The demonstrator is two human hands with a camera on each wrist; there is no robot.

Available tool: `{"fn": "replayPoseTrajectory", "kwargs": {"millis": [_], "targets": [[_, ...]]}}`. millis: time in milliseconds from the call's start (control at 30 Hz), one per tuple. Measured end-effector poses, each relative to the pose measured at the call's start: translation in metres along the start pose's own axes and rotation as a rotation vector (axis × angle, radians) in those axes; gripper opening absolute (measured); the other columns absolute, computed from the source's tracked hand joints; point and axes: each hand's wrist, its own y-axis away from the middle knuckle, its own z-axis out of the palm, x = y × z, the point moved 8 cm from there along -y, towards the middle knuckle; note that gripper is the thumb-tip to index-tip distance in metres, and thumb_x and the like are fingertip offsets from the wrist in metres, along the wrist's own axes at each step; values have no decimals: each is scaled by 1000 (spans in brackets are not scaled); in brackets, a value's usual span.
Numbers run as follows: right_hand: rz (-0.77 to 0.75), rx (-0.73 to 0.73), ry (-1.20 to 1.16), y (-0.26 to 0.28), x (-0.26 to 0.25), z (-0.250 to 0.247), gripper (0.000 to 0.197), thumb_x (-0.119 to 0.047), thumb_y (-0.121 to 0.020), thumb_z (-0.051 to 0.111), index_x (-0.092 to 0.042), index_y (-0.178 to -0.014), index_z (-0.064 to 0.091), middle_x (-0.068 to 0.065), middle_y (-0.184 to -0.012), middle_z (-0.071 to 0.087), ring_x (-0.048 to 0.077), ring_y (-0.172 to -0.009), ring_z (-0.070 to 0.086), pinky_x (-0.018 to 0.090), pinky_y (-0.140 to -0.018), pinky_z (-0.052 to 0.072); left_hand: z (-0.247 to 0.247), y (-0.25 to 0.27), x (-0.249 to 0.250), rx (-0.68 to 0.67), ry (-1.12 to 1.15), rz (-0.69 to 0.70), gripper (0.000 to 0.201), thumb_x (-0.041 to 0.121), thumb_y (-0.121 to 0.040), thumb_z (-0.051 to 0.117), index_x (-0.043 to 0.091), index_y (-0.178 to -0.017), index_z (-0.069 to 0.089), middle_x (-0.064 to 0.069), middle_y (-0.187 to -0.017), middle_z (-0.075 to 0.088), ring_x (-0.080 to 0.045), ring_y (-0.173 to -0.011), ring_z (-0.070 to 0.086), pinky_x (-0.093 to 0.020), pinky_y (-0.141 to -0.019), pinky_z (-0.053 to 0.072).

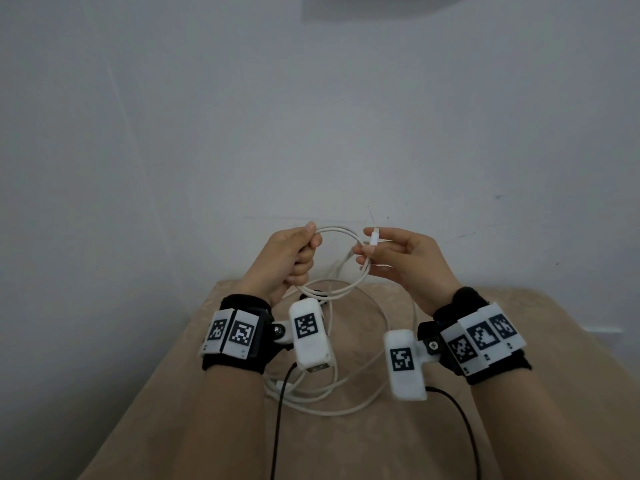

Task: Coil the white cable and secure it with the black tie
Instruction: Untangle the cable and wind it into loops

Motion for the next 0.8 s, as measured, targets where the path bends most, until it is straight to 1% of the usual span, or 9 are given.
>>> {"fn": "replayPoseTrajectory", "kwargs": {"millis": [133, 233, 367, 433, 533, 600, 700, 767, 800], "targets": [[40, -33, -86, 0, 2, 1, 20, -10, -91, 60, -4, -110, 64, 17, -95, 73, 22, -81, 71, 28, -69, 58, -2, 0, 2, 9, 58, 13, 37, 31, -103, 37, 15, -69, 42, 10, -48, 21, -1, -35, 14, -13, -32, 12], [39, 37, -117, -2, 4, -8, 20, -18, -96, 52, -6, -103, 67, 18, -97, 71, 21, -78, 69, 30, -68, 59, 0, 1, 4, -14, 107, 11, 37, 31, -102, 36, 16, -69, 41, 10, -47, 21, 0, -34, 14, -14, -32, 10], [-120, 166, -29, -5, -2, -21, 20, -7, -97, 47, -5, -101, 67, 7, -94, 68, 12, -75, 64, 24, -65, 57, 6, 1, 5, -56, 115, -1, 37, 32, -102, 36, 16, -69, 41, 11, -46, 22, 0, -35, 14, -13, -33, 9], [-175, 178, 14, -7, -4, -22, 21, -2, -96, 47, -7, -104, 67, 8, -102, 67, 13, -85, 64, 22, -73, 55, 9, 2, 5, -87, 89, -10, 37, 32, -102, 36, 17, -69, 41, 11, -46, 22, 0, -35, 15, -12, -33, 10], [-178, 110, 85, -9, -2, -16, 29, 2, -95, 46, -15, -107, 67, 4, -115, 67, 14, -108, 62, 26, -93, 51, 16, 4, 6, -150, 67, -31, 38, 33, -101, 37, 17, -68, 41, 11, -46, 22, -1, -35, 14, -12, -34, 11], [-162, 30, 118, -8, 1, -10, 35, 6, -93, 48, -18, -111, 64, 2, -117, 67, 13, -114, 60, 26, -97, 48, 19, 7, 9, -176, 57, -31, 38, 33, -101, 37, 17, -67, 41, 11, -46, 22, -1, -36, 14, -12, -34, 11], [-114, -35, 363, -8, 7, -8, 39, 0, -90, 57, -21, -124, 57, -2, -121, 62, 10, -116, 55, 25, -98, 44, 19, 9, 13, -185, 74, -17, 37, 35, -98, 39, 17, -67, 40, 11, -46, 21, -1, -35, 14, -13, -35, 10], [-86, -5, 617, -10, 15, -15, 41, -7, -89, 61, -22, -127, 56, -7, -122, 58, 9, -116, 52, 27, -100, 41, 15, 10, 16, -166, 102, -11, 36, 36, -98, 39, 17, -66, 40, 11, -45, 22, 0, -34, 14, -14, -35, 8], [-80, 50, 665, -11, 17, -22, 36, -9, -89, 61, -20, -124, 59, -7, -117, 59, 10, -113, 54, 28, -99, 43, 11, 10, 17, -152, 106, -7, 37, 35, -98, 38, 17, -67, 39, 12, -44, 22, 0, -34, 15, -15, -35, 8]]}}
